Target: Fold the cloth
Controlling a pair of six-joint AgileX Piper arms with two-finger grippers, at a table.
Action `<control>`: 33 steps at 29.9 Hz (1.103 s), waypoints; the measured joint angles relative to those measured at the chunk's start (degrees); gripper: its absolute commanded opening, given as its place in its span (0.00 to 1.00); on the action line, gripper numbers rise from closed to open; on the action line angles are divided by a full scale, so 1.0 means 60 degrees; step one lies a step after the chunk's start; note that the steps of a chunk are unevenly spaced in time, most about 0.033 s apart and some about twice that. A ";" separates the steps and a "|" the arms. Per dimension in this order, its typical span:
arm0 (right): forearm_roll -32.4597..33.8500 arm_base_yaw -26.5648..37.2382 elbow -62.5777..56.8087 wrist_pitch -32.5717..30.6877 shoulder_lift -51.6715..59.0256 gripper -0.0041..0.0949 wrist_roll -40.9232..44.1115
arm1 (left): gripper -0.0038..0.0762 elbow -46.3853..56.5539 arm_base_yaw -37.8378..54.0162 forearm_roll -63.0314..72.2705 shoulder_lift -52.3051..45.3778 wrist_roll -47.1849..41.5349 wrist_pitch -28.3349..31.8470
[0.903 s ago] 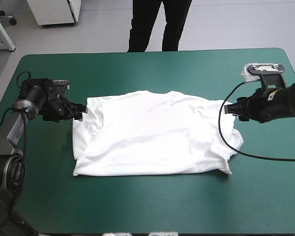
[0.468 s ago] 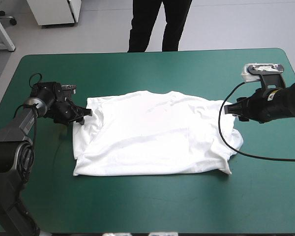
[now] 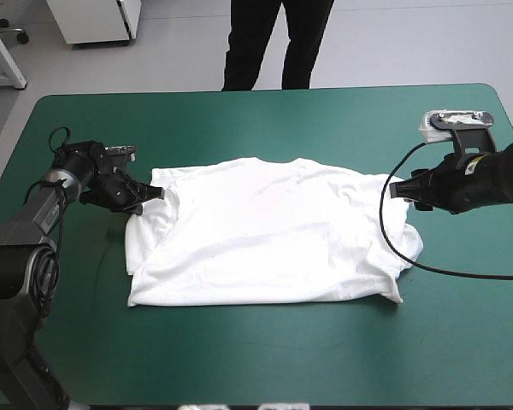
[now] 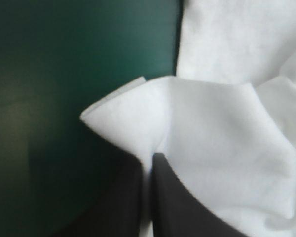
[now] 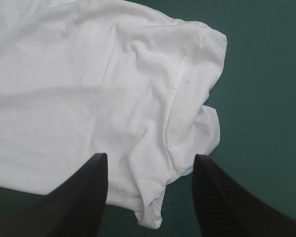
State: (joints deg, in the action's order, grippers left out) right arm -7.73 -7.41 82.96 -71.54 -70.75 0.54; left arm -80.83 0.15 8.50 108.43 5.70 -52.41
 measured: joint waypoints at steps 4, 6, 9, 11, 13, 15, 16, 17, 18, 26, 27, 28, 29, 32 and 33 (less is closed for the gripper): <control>0.0000 0.0000 0.0000 0.0000 0.0000 0.53 0.0000 | 0.04 0.0121 -0.0008 0.0109 -0.0486 0.0002 0.0066; 0.0000 0.0000 0.0000 0.0000 0.0000 0.53 0.0000 | 0.04 0.0121 -0.0008 0.0235 -0.0932 0.0002 0.0153; 0.0000 0.0000 0.0000 0.0000 0.0000 0.53 0.0000 | 0.04 0.0121 -0.0121 0.0267 -0.1515 0.0010 0.0174; 0.0000 0.0000 0.0000 0.0000 0.0000 0.53 0.0000 | 0.04 0.0121 -0.0348 0.0280 -0.1769 0.0048 0.0181; 0.0000 0.0000 0.0000 0.0000 0.0000 0.53 0.0000 | 0.04 0.0121 -0.0671 0.0355 -0.1903 0.0119 0.0185; 0.0000 0.0000 0.0000 0.0000 0.0000 0.53 0.0007 | 0.04 0.0121 -0.1104 0.0485 -0.1915 0.0174 0.0244; 0.0000 0.0000 0.0000 0.0000 0.0000 0.53 0.0018 | 0.04 0.0121 -0.1292 0.0517 -0.1869 0.0196 0.0281; 0.0000 0.0000 0.0000 0.0000 0.0000 0.53 0.0018 | 0.04 0.0121 -0.1530 0.0547 -0.1826 0.0216 0.0334; 0.0000 0.0000 0.0000 0.0000 0.0000 0.53 0.0020 | 0.04 0.0121 -0.1760 0.0571 -0.1756 0.0217 0.0404; 0.0000 0.0000 0.0000 0.0000 0.0000 0.53 0.0028 | 0.19 0.0121 -0.2885 0.0670 -0.0731 0.0223 0.0779; 0.0000 0.0000 0.0000 0.0000 0.0000 0.53 0.0028 | 0.29 0.0121 -0.2917 0.0674 -0.0595 0.0223 0.0756; 0.0000 0.0000 0.0000 0.0000 0.0000 0.53 0.0028 | 0.37 0.0121 -0.2945 0.0681 -0.0403 0.0248 0.0694; 0.0000 0.0000 0.0000 0.0000 0.0000 0.53 0.0028 | 0.47 0.0121 -0.2944 0.0681 -0.0297 0.0270 0.0626; 0.0000 0.0000 0.0000 0.0000 0.0000 0.52 0.0028 | 0.74 0.0112 -0.2952 0.0721 -0.0081 0.0472 0.0413; 0.0000 0.0000 0.0000 0.0000 0.0000 0.51 0.0028 | 0.79 0.0103 -0.2955 0.0729 -0.0081 0.0553 0.0362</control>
State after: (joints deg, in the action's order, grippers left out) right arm -7.73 -7.41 82.96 -71.54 -70.75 0.71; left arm -80.21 -17.58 12.87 107.94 9.02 -50.24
